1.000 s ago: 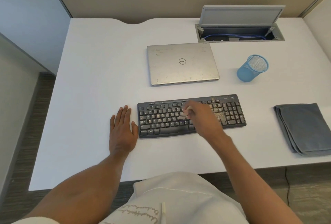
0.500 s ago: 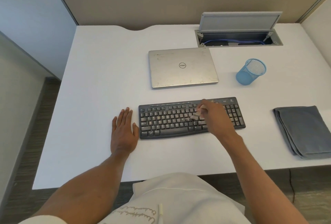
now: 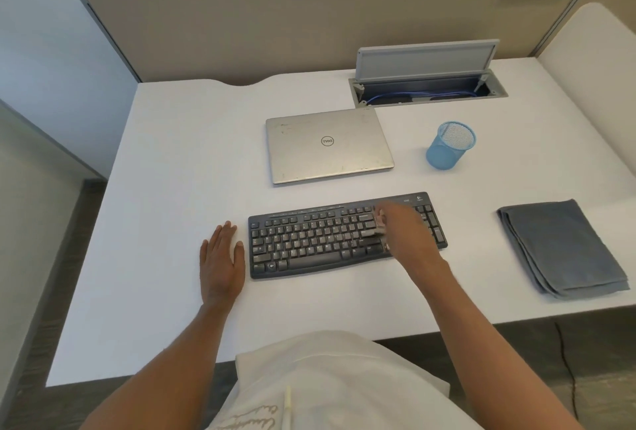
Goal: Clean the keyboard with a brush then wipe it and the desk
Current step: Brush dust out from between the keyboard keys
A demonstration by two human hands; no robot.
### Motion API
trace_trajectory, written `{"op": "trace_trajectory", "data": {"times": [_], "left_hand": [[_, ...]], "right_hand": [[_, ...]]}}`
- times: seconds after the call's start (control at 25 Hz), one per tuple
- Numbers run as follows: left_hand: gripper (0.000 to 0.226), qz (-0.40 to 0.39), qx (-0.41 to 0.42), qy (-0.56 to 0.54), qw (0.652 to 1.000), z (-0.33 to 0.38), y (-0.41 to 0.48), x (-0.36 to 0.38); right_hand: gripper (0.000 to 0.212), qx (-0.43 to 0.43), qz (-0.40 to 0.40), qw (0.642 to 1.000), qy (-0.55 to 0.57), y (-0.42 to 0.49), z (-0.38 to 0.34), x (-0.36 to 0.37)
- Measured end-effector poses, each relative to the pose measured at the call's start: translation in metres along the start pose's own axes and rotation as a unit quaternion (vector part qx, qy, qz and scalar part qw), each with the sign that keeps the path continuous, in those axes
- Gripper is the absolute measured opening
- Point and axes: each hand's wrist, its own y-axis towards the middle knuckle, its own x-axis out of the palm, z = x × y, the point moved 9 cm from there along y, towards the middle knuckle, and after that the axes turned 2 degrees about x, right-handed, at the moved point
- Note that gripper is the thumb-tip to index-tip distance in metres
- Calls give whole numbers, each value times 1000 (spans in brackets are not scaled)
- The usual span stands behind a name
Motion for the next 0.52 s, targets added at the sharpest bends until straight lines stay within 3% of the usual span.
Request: {"op": "trace_trajectory", "data": {"times": [0.12, 0.24, 0.36, 0.52], "left_hand": [[59, 36, 2, 27, 999, 34, -10, 2], [56, 21, 112, 72, 991, 79, -29, 20], [56, -14, 166, 93, 982, 89, -37, 41], [57, -23, 170, 138, 975, 87, -40, 49]], "right_hand": [[26, -30, -21, 999, 25, -5, -22, 10], [22, -79, -79, 994, 12, -15, -55, 39], [24, -109, -70, 991, 19, -18, -61, 38], [26, -60, -47, 997, -5, -7, -29, 11]]}}
